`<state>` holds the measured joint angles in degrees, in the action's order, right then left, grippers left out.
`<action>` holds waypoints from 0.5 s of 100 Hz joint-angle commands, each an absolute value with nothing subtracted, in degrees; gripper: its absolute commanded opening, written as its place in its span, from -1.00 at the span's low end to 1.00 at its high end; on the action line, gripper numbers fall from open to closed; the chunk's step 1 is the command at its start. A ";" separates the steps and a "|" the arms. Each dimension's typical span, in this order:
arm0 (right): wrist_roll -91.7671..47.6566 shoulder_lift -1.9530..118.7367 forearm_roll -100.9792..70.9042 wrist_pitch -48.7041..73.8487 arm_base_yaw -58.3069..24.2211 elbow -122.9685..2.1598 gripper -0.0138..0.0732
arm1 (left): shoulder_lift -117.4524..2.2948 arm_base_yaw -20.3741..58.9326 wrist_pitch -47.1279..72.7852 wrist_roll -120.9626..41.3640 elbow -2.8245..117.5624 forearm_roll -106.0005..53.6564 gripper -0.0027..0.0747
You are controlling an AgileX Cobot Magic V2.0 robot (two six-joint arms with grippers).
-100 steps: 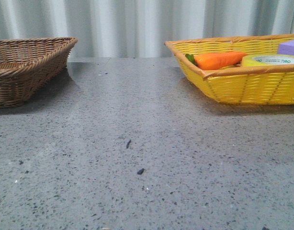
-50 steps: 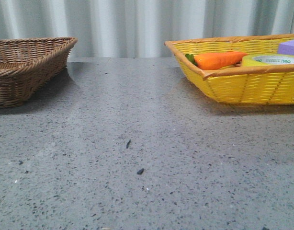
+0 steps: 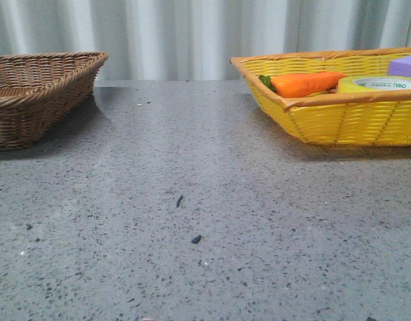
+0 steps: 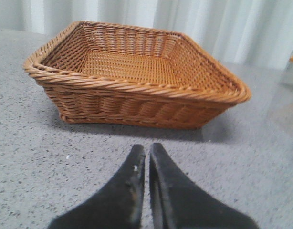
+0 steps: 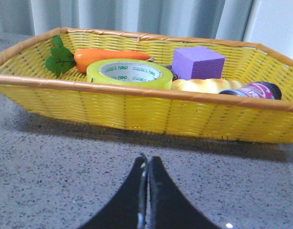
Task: Transfer tape with both arms
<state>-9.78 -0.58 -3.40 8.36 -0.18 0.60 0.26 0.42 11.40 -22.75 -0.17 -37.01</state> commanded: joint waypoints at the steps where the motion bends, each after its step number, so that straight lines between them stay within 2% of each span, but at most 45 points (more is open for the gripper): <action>1: -9.77 -1.67 -4.36 2.99 0.00 1.89 -0.82 | 1.91 0.33 5.72 -22.24 -0.67 -43.00 -0.98; 10: -9.77 -1.67 -4.40 2.99 0.00 1.89 -0.82 | 1.91 0.33 5.18 -22.24 -0.67 -47.79 -0.98; 50: -9.77 -1.67 -4.49 2.99 0.00 1.89 -0.82 | 1.91 0.33 5.18 -22.24 -0.67 -45.43 -0.98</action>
<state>-9.78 -0.58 -4.30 8.01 -0.18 0.60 0.26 0.42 8.47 -22.63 -0.17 -46.04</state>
